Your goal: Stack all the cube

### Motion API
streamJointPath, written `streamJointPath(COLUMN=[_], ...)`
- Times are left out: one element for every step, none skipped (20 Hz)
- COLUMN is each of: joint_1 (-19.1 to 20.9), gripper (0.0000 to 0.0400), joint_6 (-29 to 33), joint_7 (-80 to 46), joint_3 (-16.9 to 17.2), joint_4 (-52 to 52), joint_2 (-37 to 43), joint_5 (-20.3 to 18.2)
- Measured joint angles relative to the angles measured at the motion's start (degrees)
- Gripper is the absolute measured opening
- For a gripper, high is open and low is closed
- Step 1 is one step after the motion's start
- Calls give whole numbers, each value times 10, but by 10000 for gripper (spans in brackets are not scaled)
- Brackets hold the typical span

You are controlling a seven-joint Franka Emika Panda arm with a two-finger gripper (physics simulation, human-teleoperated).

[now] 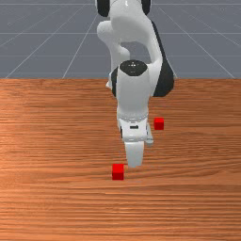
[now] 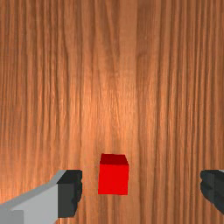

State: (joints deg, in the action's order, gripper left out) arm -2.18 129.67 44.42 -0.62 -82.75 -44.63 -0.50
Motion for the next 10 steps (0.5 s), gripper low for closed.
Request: streamJointPath(joint_1=[-4, -1, -10, -8, -2, -7, -2, -3, -3, -8], gripper=[400, 400, 400, 400, 400, 400, 400, 400, 400, 400], joint_6=[13, 0, 27, 34, 26, 44, 46, 56, 57, 39], joint_7=[-7, -3, -14, -12, -4, -10, -1, -4, -4, -11], joint_3=[4, 0, 10, 8, 1, 7, 1, 2, 2, 8], joint_4=[-30, -13, -25, -25, -13, -22, -23, -32, -35, -27], joint_2=[17, 6, 3, -5, -17, -19, -22, -19, -15, -15], joint_5=[4, 0, 11, 9, 1, 8, 2, 2, 2, 9])
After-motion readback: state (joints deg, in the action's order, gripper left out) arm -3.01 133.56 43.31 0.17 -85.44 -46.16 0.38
